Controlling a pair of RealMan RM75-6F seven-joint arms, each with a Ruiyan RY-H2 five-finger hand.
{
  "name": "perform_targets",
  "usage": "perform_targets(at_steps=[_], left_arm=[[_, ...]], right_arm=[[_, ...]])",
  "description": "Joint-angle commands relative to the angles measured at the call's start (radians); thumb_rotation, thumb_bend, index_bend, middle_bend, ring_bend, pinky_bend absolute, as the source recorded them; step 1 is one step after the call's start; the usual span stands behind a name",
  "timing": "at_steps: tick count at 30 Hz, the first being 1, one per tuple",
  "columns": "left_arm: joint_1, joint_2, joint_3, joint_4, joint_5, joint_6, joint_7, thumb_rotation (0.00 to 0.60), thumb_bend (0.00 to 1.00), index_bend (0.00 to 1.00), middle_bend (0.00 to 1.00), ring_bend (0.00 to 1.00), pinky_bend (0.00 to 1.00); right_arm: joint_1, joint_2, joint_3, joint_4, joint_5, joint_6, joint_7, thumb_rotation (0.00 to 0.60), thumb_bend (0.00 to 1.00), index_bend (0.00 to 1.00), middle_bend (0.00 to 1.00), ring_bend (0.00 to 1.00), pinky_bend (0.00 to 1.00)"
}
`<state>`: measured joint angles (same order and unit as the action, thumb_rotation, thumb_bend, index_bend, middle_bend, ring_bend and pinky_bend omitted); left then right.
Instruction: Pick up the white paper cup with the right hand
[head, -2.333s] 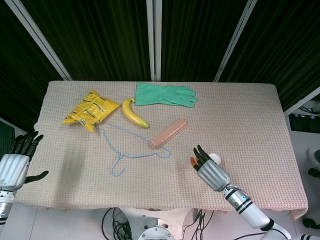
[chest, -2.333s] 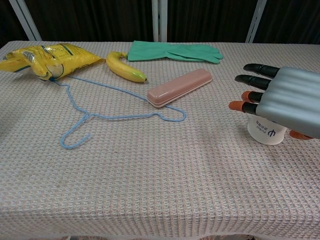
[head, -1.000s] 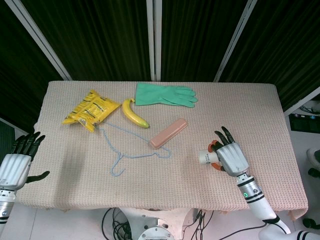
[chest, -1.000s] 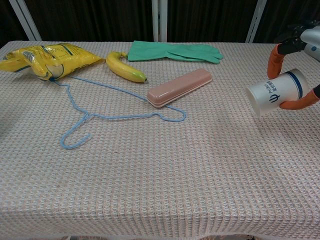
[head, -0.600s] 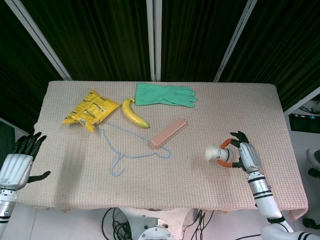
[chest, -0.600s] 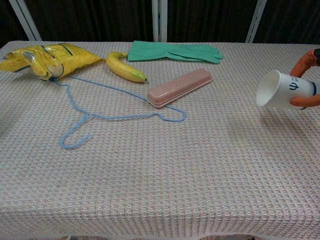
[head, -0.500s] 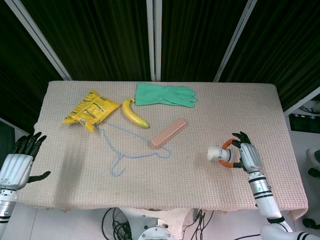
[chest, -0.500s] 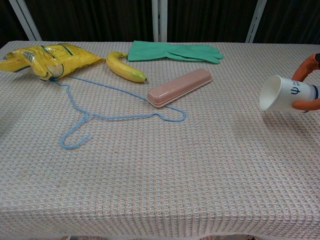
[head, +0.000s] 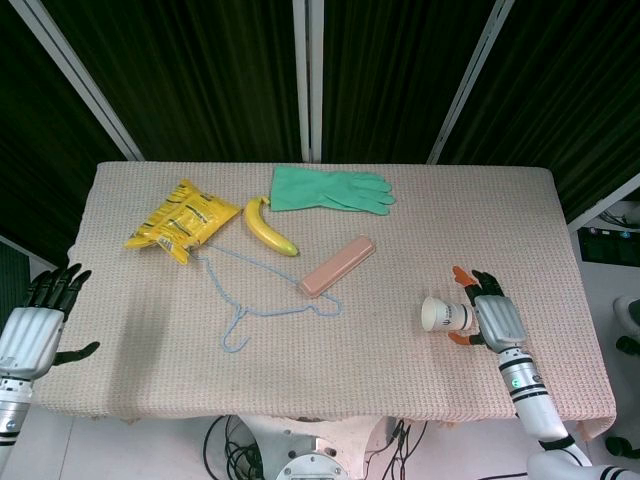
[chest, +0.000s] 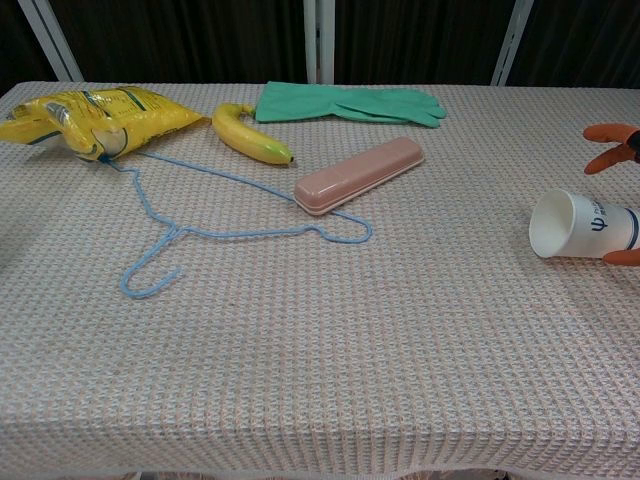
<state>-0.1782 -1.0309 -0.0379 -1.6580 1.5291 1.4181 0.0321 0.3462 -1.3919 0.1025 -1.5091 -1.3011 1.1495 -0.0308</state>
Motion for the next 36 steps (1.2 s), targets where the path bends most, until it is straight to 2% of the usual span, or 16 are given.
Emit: perform_targets(at_steps=[1,5,8,15,21,36], left_arm=[[0.000,0.000,0.000,-0.001,0.000,0.000,0.001,0.600,0.05,0.00,0.00,0.00,0.00],[-0.001,-0.001,0.000,-0.004,0.000,-0.001,0.005,0.600,0.05,0.00,0.00,0.00,0.00],[-0.001,-0.001,0.001,-0.004,-0.001,-0.002,0.006,0.600,0.05,0.00,0.00,0.00,0.00],[0.003,0.006,0.000,-0.002,-0.001,0.004,-0.012,0.600,0.05,0.00,0.00,0.00,0.00],[0.001,0.008,0.001,0.002,0.001,0.001,-0.023,0.600,0.05,0.00,0.00,0.00,0.00],[0.001,0.009,0.000,0.007,0.000,0.002,-0.032,0.600,0.05,0.00,0.00,0.00,0.00]], right_arm=[[0.006,0.032,0.003,-0.066,-0.006,0.040,-0.158,0.600,0.00,0.00,0.14,0.00,0.00],[0.023,0.058,-0.008,-0.227,0.065,0.070,-0.531,0.600,0.00,0.00,0.12,0.00,0.00],[0.036,0.035,-0.020,-0.304,0.114,0.098,-0.737,0.600,0.00,0.00,0.13,0.00,0.00],[0.065,-0.030,-0.048,-0.347,0.123,0.157,-1.009,0.600,0.00,0.00,0.11,0.00,0.00],[0.089,-0.070,-0.027,-0.356,0.221,0.165,-1.103,0.600,0.00,0.00,0.12,0.00,0.00],[0.121,-0.160,0.002,-0.258,0.305,0.173,-1.050,0.600,0.00,0.00,0.24,0.00,0.00]])
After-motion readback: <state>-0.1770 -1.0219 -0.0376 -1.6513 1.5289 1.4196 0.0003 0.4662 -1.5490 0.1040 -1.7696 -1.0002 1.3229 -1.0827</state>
